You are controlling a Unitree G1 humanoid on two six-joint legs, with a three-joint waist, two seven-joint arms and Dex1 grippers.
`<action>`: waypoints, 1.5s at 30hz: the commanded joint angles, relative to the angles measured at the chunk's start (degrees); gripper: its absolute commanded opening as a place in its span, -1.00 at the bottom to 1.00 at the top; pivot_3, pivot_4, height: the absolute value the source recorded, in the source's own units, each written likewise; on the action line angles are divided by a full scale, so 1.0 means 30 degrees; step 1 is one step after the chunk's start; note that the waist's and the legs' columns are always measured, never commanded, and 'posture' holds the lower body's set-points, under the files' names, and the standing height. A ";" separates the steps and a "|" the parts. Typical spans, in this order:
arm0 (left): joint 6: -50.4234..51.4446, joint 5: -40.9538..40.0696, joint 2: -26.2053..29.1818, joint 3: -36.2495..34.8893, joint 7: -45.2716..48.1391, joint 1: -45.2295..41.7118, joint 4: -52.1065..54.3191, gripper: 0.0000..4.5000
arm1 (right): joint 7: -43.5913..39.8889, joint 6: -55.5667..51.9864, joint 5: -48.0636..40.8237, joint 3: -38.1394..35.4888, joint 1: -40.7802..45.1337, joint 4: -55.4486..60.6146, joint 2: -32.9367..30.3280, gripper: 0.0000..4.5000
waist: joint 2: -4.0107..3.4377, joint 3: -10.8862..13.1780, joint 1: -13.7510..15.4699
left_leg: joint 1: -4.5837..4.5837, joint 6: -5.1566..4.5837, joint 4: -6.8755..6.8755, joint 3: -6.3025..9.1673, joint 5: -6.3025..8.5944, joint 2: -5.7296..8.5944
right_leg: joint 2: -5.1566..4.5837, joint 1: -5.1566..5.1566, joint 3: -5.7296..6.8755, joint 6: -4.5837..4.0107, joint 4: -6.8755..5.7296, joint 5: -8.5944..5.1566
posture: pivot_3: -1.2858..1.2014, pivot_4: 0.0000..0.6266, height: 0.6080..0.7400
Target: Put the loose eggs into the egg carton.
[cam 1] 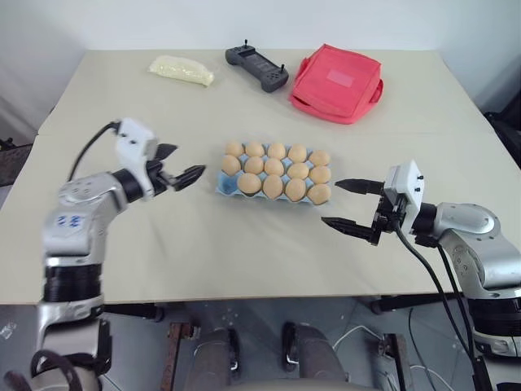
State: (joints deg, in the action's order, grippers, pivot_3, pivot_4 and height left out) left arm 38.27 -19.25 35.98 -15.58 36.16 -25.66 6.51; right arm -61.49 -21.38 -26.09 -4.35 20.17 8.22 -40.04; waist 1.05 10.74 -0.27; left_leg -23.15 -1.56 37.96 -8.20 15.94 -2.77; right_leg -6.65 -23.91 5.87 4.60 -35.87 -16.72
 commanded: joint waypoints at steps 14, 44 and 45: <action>0.0408 -0.2213 -0.0693 -0.7877 -0.2846 0.9734 0.5463 0.99 | -0.1713 0.0762 -0.0070 0.0784 0.2121 -0.1775 0.0141 1.00 | 0.0002 0.0001 0.0060 | -0.0005 0.0093 -0.0036 0.0048 0.0131 -0.0012 | -0.0039 -0.0017 -0.0146 -0.0050 0.0041 -0.0014 | 0.03 -0.52 1.00; -0.1462 0.2609 0.0295 0.1965 -0.3790 -0.3323 -1.0099 0.81 | -0.0981 -0.0108 -0.0224 0.0337 0.1486 -0.0654 -0.0375 1.00 | 0.0015 0.0006 0.0028 | -0.0020 0.0066 -0.0083 -0.0229 0.0021 -0.0010 | 0.0014 -0.0181 0.0034 -0.0030 -0.0034 0.0000 | 0.03 -0.52 1.00; -0.1452 0.2735 0.0289 0.2095 -0.3790 -0.3364 -1.0250 0.72 | -0.0962 -0.0125 -0.0237 0.0303 0.1397 -0.0587 -0.0409 1.00 | 0.0016 0.0005 0.0045 | -0.0020 0.0067 -0.0077 -0.0227 0.0021 -0.0013 | 0.0012 -0.0181 0.0038 -0.0031 -0.0041 0.0000 | 0.03 -0.52 1.00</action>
State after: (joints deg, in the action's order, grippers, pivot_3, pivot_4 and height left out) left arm 34.31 -12.21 36.40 -9.99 24.98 -35.17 -23.71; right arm -64.55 -21.64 -25.45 -1.16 24.53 4.27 -40.08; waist 1.10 10.76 -0.14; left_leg -23.21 -1.36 37.73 -8.88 16.01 -2.81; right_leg -6.62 -24.45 5.98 4.51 -36.00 -16.72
